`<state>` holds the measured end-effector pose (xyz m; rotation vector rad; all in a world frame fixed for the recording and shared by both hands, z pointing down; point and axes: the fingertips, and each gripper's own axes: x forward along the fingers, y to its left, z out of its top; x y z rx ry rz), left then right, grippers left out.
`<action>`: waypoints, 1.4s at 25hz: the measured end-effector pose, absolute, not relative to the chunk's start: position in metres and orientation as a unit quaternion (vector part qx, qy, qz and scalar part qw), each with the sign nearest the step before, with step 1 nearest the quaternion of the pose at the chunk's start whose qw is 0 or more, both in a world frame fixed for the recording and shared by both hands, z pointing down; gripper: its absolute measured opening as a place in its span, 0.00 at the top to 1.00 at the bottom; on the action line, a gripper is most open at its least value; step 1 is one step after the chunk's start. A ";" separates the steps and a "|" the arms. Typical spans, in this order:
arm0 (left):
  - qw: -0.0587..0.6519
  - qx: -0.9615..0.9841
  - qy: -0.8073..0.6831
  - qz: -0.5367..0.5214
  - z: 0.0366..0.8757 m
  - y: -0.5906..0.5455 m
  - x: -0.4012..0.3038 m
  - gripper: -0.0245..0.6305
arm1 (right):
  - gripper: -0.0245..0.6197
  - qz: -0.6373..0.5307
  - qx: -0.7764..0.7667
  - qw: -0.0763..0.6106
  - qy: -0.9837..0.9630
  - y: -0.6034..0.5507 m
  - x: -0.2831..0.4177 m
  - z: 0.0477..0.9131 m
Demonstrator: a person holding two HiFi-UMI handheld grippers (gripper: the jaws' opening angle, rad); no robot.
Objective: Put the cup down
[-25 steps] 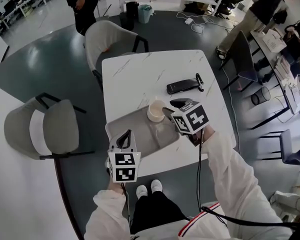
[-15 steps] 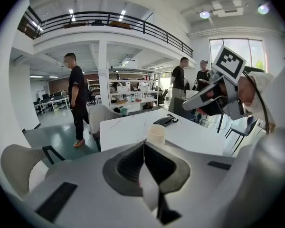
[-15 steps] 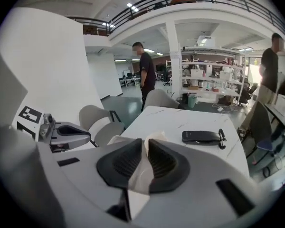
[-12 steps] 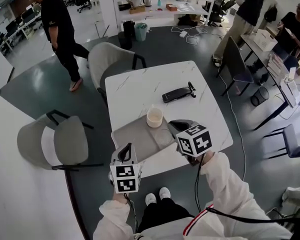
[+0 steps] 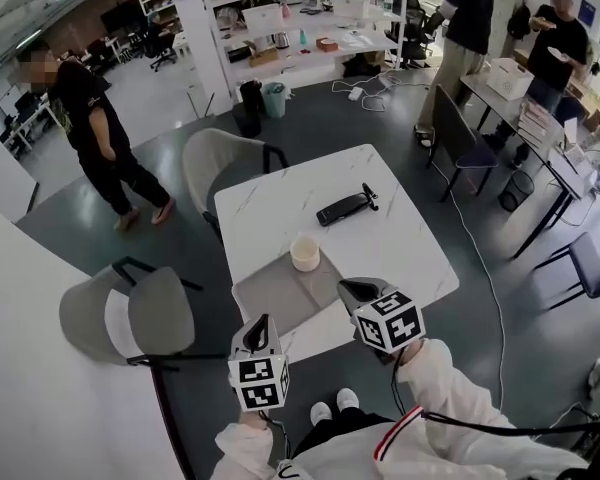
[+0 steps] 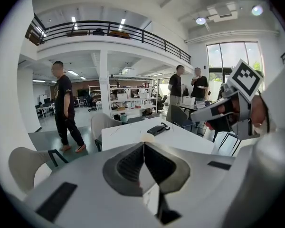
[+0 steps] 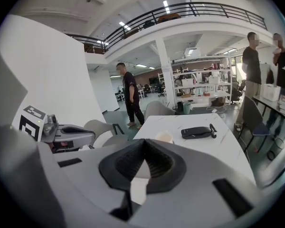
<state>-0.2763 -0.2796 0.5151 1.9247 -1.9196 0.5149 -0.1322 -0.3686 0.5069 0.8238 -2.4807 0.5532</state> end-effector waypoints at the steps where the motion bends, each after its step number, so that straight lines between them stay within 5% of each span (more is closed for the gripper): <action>1: 0.185 0.685 -0.682 0.181 0.513 -0.276 -0.274 0.95 | 0.95 0.204 0.299 0.230 -0.903 -0.362 -0.130 0.507; 35: 0.131 0.715 -0.679 0.107 0.429 -0.215 -0.234 0.95 | 0.95 0.173 0.306 0.149 -0.924 -0.256 -0.106 0.454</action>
